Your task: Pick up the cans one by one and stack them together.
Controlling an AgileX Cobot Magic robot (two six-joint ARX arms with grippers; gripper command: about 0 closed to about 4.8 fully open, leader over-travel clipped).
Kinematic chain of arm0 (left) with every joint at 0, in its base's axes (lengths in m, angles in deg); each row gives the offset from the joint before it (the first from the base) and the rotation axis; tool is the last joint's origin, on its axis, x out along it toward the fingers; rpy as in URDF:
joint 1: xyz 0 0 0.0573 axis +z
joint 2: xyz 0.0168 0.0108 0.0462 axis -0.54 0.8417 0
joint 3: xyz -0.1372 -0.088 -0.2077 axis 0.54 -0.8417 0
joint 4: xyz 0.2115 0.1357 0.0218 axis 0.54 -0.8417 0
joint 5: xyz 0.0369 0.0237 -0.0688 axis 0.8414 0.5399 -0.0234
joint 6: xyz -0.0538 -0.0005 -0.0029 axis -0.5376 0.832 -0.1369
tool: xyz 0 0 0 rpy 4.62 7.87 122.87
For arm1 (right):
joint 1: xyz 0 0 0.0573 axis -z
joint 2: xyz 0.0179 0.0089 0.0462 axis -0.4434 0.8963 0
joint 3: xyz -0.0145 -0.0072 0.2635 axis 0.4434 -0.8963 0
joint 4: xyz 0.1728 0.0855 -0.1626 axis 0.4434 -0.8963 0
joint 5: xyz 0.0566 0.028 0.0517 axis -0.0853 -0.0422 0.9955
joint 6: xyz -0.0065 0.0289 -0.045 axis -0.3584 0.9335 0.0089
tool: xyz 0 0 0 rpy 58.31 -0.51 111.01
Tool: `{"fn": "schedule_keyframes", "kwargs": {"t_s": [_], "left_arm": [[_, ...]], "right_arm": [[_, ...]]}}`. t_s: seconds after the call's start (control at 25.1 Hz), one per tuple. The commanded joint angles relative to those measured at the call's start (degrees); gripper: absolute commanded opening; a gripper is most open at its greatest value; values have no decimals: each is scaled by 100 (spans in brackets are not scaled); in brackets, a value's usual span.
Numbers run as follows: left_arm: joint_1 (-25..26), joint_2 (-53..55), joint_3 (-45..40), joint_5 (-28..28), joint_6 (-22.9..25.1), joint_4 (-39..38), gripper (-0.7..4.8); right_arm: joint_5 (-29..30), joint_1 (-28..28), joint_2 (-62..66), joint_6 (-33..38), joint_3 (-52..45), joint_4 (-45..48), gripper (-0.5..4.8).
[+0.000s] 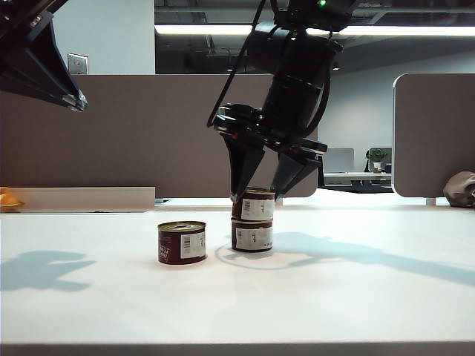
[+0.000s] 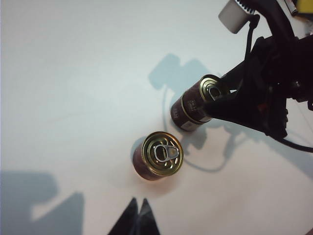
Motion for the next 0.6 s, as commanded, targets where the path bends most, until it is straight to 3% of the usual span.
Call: {"fn": "schedule_keyframes", "kwargs": {"t_s": [0.04, 0.12, 0.4, 0.52, 0.6], "left_arm": [[-4, -17, 20, 4, 20, 24, -6], [-4, -17, 20, 4, 20, 24, -6], [-4, -17, 20, 4, 20, 26, -6], [-4, -17, 20, 9, 20, 33, -6], [-4, -17, 20, 13, 20, 33, -6]], "right_arm": [[-28, -9, -22, 20, 37, 11, 301], [-133, -9, -22, 17, 37, -11, 343], [-131, -11, -22, 17, 37, 26, 388], [-192, -11, -24, 17, 37, -7, 446], [-243, -35, -24, 17, 39, -13, 450]]}}
